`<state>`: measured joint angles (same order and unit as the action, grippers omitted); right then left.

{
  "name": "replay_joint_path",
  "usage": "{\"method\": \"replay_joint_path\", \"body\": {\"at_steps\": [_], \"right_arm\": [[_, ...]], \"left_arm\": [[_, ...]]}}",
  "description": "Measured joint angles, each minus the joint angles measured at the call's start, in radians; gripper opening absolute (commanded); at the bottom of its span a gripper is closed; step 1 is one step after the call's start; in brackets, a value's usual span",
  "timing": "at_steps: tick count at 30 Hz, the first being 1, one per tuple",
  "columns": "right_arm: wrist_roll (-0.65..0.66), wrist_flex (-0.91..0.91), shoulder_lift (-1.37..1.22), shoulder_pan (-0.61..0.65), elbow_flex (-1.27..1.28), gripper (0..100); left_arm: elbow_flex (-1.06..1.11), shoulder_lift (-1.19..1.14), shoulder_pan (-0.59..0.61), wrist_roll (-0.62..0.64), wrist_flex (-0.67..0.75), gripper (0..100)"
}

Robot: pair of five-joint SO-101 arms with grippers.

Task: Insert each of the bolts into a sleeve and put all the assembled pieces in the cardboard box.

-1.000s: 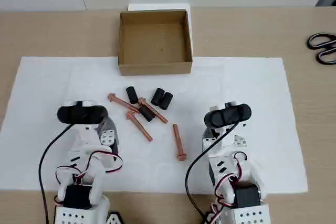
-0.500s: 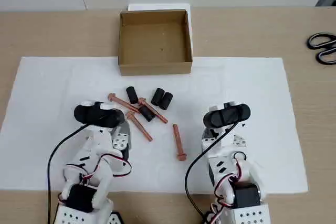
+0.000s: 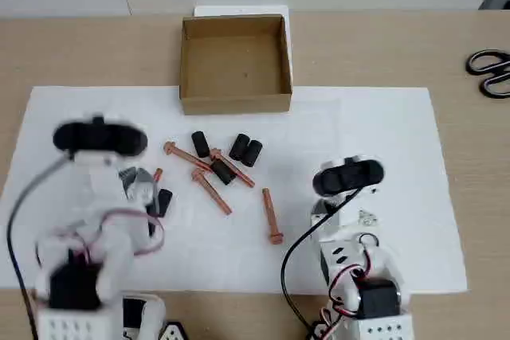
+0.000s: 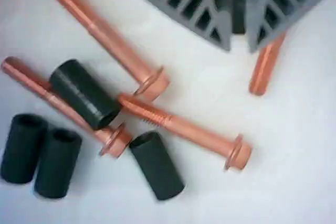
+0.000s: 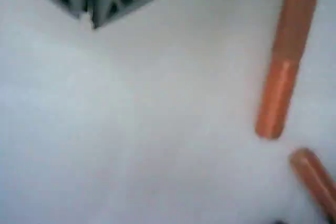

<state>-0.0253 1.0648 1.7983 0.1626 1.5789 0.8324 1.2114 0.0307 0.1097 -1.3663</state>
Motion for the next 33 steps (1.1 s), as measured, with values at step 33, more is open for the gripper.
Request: {"method": "replay_joint_path", "body": {"at_steps": [33], "right_arm": [[-0.445, 0.377, -1.468, 0.287, -1.542, 37.9]], "left_arm": [[-0.382, -0.465, 0.233, 0.127, -0.25, 1]]}}
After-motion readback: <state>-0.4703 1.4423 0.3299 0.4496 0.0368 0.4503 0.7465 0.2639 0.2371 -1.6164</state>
